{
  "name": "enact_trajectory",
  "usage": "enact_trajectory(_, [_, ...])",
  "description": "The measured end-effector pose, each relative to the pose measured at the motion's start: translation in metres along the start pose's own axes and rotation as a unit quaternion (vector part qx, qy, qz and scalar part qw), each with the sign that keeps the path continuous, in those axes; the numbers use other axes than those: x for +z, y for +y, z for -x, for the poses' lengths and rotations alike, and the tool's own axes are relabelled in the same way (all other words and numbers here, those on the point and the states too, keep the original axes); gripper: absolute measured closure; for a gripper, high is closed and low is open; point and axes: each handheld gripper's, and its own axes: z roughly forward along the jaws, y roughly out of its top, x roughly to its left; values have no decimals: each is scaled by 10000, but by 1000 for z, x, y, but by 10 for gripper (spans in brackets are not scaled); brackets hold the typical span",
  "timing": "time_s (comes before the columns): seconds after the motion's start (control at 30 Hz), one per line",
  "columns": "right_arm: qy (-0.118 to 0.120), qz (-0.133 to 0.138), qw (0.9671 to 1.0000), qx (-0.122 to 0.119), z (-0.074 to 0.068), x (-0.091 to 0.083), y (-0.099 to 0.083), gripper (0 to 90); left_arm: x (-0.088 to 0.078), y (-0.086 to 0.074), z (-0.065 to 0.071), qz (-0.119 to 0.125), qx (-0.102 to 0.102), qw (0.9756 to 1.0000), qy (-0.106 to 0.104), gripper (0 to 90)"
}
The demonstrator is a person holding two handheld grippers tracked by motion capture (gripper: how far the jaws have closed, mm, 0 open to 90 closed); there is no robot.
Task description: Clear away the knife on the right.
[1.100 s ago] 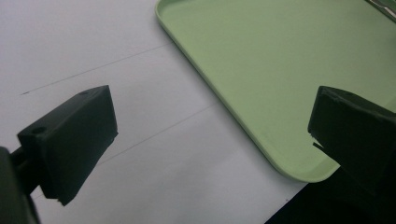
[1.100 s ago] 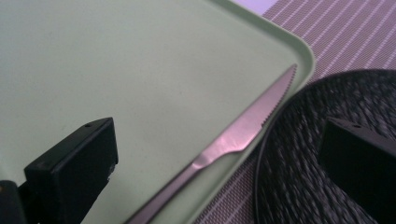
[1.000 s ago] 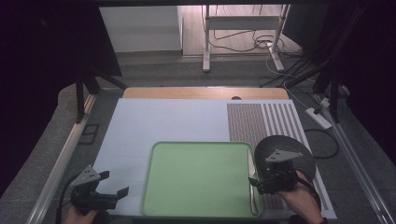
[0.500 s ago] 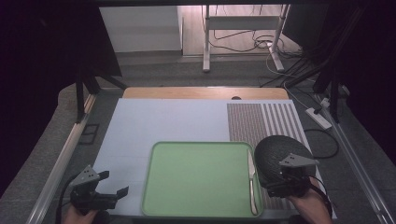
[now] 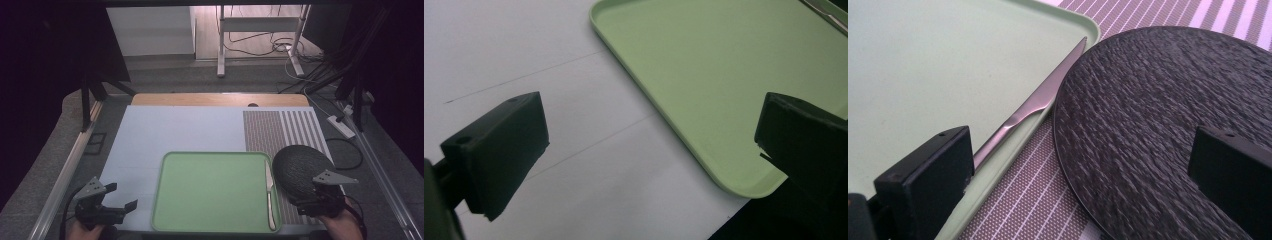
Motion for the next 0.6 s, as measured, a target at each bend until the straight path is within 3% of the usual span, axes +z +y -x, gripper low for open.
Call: enact_trajectory(0.6, [-246, 25, 9993, 264, 6, -19, -17, 0, 0, 0, 0, 1, -13, 10000, -2, 10])
